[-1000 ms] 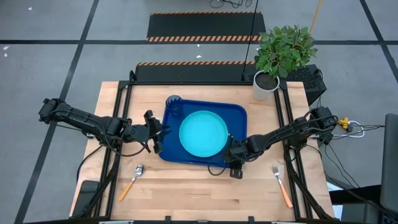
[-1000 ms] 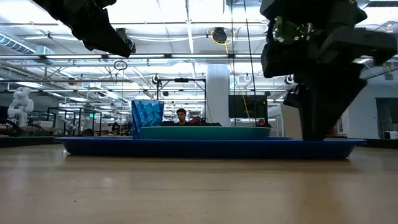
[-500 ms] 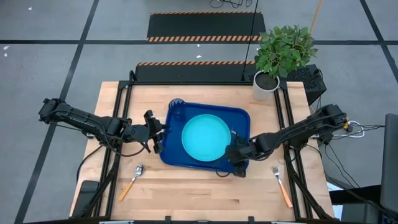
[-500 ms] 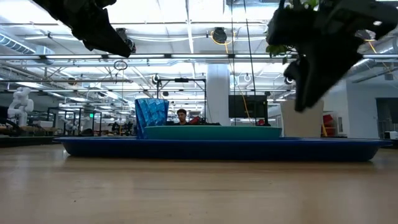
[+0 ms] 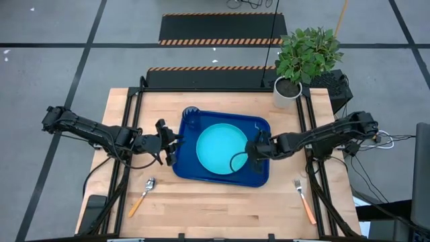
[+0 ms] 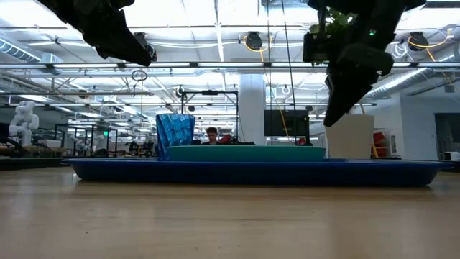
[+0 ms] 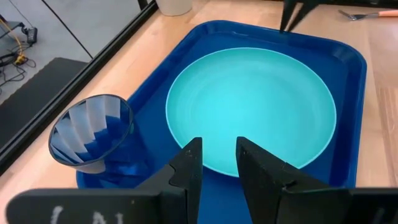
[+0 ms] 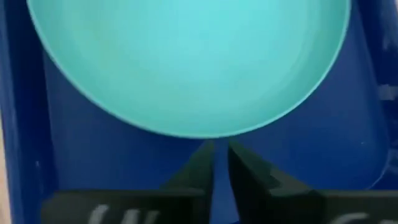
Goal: Pick and place plate/cup/fork/spoon on tray
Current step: Adjust the serving tray
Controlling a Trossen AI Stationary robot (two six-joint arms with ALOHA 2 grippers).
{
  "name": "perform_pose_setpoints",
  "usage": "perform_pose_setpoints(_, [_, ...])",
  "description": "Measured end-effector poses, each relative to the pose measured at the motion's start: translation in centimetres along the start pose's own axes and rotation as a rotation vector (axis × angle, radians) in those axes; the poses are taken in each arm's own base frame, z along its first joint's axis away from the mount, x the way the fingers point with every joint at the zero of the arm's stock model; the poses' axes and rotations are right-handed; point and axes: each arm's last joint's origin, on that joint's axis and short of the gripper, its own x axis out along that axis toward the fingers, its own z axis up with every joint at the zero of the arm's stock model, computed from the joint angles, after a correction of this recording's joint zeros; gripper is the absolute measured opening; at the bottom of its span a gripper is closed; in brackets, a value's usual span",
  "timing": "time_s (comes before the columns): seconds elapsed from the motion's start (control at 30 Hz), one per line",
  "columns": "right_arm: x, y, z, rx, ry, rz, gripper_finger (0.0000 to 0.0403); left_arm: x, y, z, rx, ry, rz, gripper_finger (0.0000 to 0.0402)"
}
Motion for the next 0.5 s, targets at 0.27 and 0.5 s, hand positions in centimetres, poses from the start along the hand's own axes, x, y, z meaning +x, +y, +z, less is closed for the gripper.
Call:
perform_pose_setpoints(0.27, [0.7,-2.7,1.3,-0.035,-0.028,-0.061,0.0001,0.0,0.0,0.0,0.0,0.0,0.0,0.0102])
perform_pose_setpoints(0.5, [1.3,-7.0,3.7,0.009,-0.171,-0.146,0.0,0.0,0.0,0.0,0.004,0.0,0.0,0.0102])
